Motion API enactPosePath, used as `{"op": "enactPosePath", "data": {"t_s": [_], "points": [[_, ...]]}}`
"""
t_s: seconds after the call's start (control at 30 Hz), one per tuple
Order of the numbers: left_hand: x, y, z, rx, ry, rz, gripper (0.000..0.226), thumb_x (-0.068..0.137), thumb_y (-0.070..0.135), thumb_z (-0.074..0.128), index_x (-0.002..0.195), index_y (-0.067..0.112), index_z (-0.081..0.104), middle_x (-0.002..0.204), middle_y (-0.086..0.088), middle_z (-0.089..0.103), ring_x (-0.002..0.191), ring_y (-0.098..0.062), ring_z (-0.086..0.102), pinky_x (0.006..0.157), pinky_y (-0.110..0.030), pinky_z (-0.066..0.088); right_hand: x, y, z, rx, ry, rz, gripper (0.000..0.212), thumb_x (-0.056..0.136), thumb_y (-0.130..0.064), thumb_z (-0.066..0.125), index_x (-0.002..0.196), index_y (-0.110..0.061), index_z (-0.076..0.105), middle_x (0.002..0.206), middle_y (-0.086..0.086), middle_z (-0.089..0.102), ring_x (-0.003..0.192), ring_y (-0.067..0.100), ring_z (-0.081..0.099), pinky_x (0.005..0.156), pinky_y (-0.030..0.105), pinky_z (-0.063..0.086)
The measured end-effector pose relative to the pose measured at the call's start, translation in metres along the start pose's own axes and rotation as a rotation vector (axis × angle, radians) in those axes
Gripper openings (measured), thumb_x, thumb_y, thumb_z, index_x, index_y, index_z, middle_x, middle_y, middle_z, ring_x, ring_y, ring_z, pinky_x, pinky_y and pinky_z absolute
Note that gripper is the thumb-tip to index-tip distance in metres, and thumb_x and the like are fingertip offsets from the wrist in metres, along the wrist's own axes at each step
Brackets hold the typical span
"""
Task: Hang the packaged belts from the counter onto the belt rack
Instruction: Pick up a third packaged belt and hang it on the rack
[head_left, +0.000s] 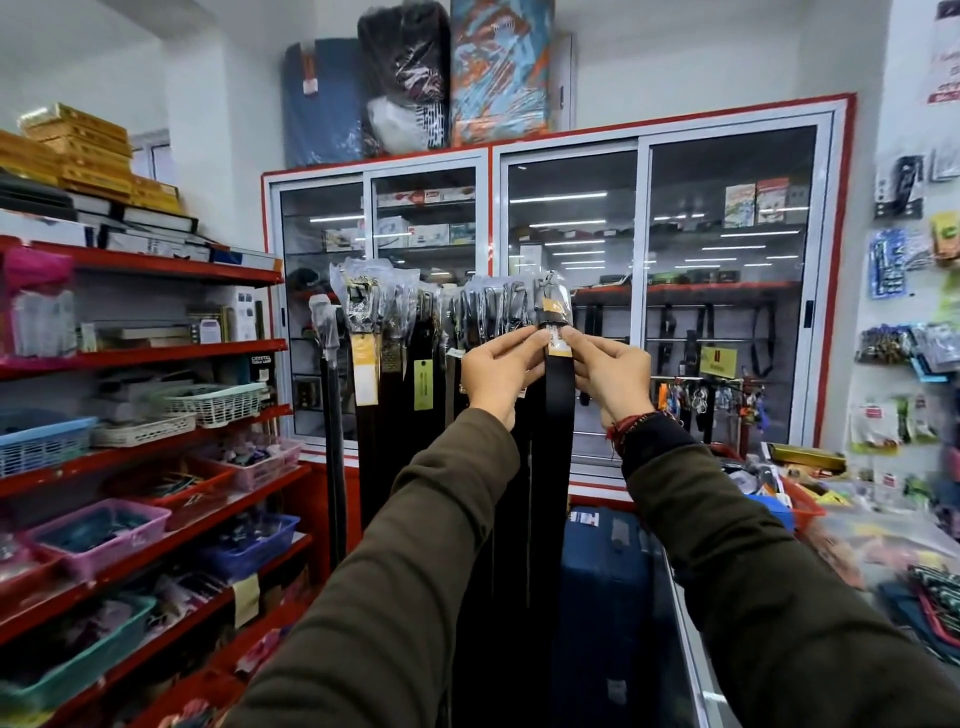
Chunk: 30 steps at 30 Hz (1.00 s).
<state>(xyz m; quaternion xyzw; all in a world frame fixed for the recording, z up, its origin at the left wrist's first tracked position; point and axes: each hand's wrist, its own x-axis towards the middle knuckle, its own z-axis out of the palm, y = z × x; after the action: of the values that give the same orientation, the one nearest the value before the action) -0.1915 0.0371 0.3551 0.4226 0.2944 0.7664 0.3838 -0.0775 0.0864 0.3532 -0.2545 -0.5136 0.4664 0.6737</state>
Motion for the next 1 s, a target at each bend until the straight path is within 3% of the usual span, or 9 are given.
{"op": "enactPosePath", "data": {"t_s": [0.13,0.23,0.37,0.47,0.53,0.6,0.7,0.8,1.0], "points": [[0.0,-0.004,-0.004,-0.001,0.007,0.0,0.032,0.084,0.003,0.078,0.115,-0.003,0.07,0.105,-0.021,0.075,0.087,-0.022,0.074,0.069,-0.021,0.063,0.003,0.011,0.0,0.017,-0.002,0.014,0.029,0.086,-0.02,0.078,0.106,0.001,0.076,0.105,0.024,0.076,0.103,0.039,0.074,0.09,0.046,0.061],[0.002,-0.011,-0.011,0.042,0.025,0.022,0.029,0.085,0.004,0.077,0.114,0.001,0.072,0.107,-0.019,0.076,0.092,-0.024,0.075,0.073,-0.024,0.063,0.002,0.019,0.0,-0.031,-0.03,-0.006,0.031,0.088,-0.022,0.076,0.11,0.0,0.075,0.106,0.022,0.077,0.099,0.035,0.076,0.084,0.043,0.062],[0.007,-0.024,-0.02,0.321,0.065,0.204,0.018,0.091,0.019,0.072,0.108,0.014,0.076,0.101,-0.007,0.078,0.099,-0.023,0.075,0.081,-0.037,0.064,-0.003,0.034,0.001,-0.254,0.014,-0.138,0.032,0.093,-0.032,0.068,0.115,-0.01,0.073,0.109,0.013,0.077,0.101,0.026,0.074,0.088,0.046,0.061],[0.002,-0.03,-0.027,0.609,0.067,0.405,0.025,0.099,0.028,0.06,0.118,0.019,0.073,0.112,-0.002,0.076,0.103,-0.016,0.071,0.09,-0.032,0.058,-0.016,0.043,-0.006,-0.467,0.071,-0.36,0.038,0.103,-0.035,0.049,0.133,-0.015,0.061,0.129,0.004,0.068,0.112,0.01,0.062,0.1,0.027,0.049],[0.001,-0.032,-0.033,0.743,0.01,0.543,0.036,0.105,0.033,0.047,0.133,0.018,0.063,0.13,-0.001,0.068,0.119,-0.016,0.063,0.102,-0.029,0.05,-0.023,0.049,-0.012,-0.481,-0.011,-0.456,0.044,0.108,-0.034,0.039,0.148,-0.019,0.044,0.149,0.0,0.051,0.134,0.007,0.048,0.111,0.021,0.037],[0.004,-0.034,-0.04,0.844,-0.108,0.632,0.044,0.107,0.036,0.037,0.146,0.021,0.05,0.152,0.002,0.051,0.144,-0.012,0.041,0.12,-0.028,0.032,-0.024,0.057,-0.017,-0.543,-0.175,-0.491,0.05,0.108,-0.037,0.033,0.157,-0.026,0.028,0.164,-0.008,0.03,0.152,0.006,0.024,0.124,0.027,0.02],[0.014,-0.035,-0.052,1.042,-0.264,0.647,0.052,0.108,0.043,0.028,0.158,0.03,0.026,0.168,0.013,0.02,0.157,-0.007,0.005,0.127,-0.034,0.01,-0.017,0.066,-0.019,-0.65,-0.332,-0.478,0.054,0.108,-0.042,0.027,0.16,-0.037,0.013,0.169,-0.021,0.006,0.156,0.0,-0.005,0.127,0.032,0.003],[0.026,-0.035,-0.062,1.219,-0.315,0.672,0.059,0.106,0.048,0.024,0.16,0.028,0.016,0.169,0.014,0.011,0.157,-0.01,-0.004,0.128,-0.047,0.01,-0.009,0.069,-0.016,-0.689,-0.356,-0.485,0.056,0.107,-0.044,0.025,0.16,-0.038,0.008,0.168,-0.026,-0.001,0.155,0.0,-0.012,0.129,0.036,0.0],[0.042,-0.039,-0.078,1.523,-0.29,0.686,0.063,0.105,0.051,0.022,0.161,0.025,0.013,0.17,0.011,0.005,0.157,-0.017,-0.007,0.128,-0.048,0.002,0.008,0.074,-0.008,-0.847,-0.363,-0.482,0.058,0.108,-0.041,0.027,0.161,-0.034,0.003,0.169,-0.022,-0.006,0.156,0.006,-0.016,0.13,0.04,0.0]]}}
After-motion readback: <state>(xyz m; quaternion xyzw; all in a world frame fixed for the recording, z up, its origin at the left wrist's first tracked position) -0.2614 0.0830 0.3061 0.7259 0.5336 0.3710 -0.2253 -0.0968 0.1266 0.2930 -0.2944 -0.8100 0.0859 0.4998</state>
